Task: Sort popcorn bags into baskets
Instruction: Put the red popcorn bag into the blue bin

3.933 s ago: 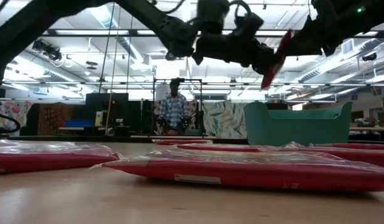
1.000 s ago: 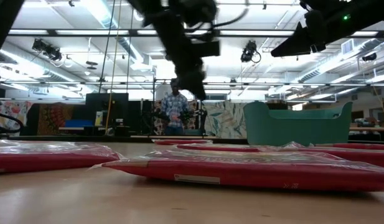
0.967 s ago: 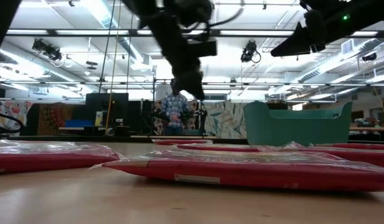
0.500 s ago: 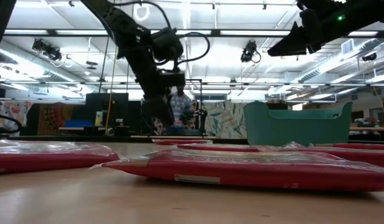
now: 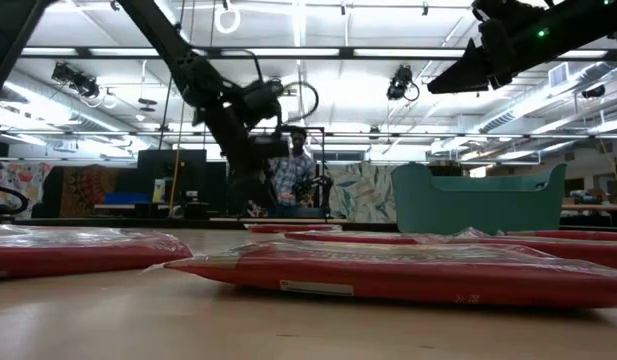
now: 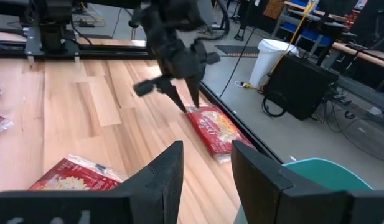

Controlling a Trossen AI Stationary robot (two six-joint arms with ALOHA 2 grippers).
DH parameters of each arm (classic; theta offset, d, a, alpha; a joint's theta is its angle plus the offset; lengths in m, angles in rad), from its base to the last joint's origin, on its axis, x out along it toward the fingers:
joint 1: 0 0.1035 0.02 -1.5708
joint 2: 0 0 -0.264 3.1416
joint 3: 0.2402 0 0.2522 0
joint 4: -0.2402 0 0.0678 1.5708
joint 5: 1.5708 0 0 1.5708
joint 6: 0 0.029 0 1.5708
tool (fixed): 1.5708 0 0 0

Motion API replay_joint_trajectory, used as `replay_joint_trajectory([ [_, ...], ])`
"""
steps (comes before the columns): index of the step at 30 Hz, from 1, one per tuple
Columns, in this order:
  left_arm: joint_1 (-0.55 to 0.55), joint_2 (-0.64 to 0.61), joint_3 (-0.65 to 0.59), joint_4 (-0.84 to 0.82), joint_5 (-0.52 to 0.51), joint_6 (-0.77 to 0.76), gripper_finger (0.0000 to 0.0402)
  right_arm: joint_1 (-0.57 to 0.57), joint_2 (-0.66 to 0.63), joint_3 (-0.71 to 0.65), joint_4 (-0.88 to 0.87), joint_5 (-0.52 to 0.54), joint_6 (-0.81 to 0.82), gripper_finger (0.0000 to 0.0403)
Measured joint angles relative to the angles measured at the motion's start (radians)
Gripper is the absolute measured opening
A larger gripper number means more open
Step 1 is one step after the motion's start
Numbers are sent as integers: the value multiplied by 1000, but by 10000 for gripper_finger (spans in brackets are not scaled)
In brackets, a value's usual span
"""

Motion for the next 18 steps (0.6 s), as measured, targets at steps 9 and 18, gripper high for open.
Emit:
replay_joint_trajectory([
  [9,37,85,1,9,-32,54,142,-7,0,0,1,-19,0,140],
  [18,39,92,2,9,-44,54,65,-7,0,0,1,-19,0,140],
])
